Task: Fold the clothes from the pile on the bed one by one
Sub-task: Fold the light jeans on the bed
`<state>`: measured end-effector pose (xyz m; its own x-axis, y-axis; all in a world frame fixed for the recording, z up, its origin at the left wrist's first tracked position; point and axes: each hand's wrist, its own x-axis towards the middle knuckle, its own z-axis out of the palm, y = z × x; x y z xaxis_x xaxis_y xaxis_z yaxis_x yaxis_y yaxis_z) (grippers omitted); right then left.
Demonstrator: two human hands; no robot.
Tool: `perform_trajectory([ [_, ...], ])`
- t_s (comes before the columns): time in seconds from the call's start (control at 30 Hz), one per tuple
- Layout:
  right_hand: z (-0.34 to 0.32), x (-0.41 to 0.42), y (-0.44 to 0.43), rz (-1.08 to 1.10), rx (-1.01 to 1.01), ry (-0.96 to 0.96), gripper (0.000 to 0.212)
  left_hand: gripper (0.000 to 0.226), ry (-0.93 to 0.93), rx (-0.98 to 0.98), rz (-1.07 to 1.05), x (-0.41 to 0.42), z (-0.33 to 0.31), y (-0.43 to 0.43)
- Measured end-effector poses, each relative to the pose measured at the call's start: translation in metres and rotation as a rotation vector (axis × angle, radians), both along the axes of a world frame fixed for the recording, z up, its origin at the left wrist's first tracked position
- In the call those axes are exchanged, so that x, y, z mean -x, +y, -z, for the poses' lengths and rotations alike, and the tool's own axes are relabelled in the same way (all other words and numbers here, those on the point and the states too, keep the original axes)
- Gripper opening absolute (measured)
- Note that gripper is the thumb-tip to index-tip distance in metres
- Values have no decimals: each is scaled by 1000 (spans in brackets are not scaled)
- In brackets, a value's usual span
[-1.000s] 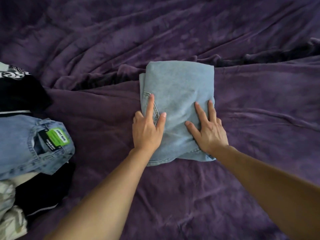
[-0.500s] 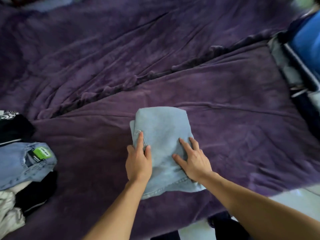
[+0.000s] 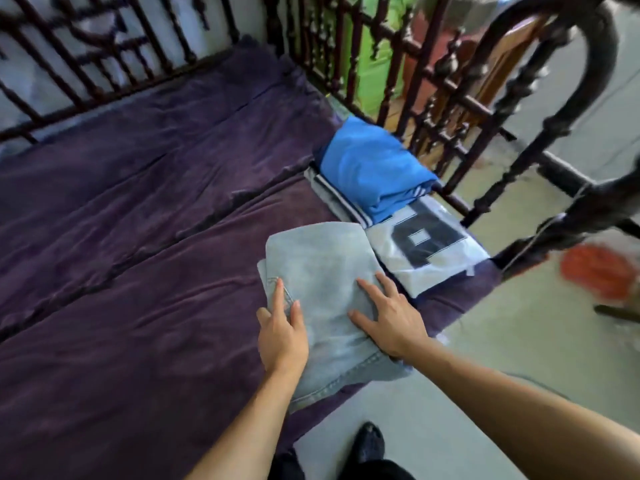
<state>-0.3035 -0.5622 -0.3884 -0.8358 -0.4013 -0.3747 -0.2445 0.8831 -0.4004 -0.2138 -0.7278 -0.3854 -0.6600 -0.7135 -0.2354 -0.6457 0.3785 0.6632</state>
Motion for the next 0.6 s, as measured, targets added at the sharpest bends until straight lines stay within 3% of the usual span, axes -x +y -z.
perform_trajectory([
  [0.23,-31,51,88,381,97,65,66,52,-14,23,393,127,-33,62],
  [0.43,-20,94,114,665,103,43,69,53,-42,84,730,246,-22,93],
  [0.6,16,139,106,765,107,-145,72,51,-125,196,963,338,23,100],
])
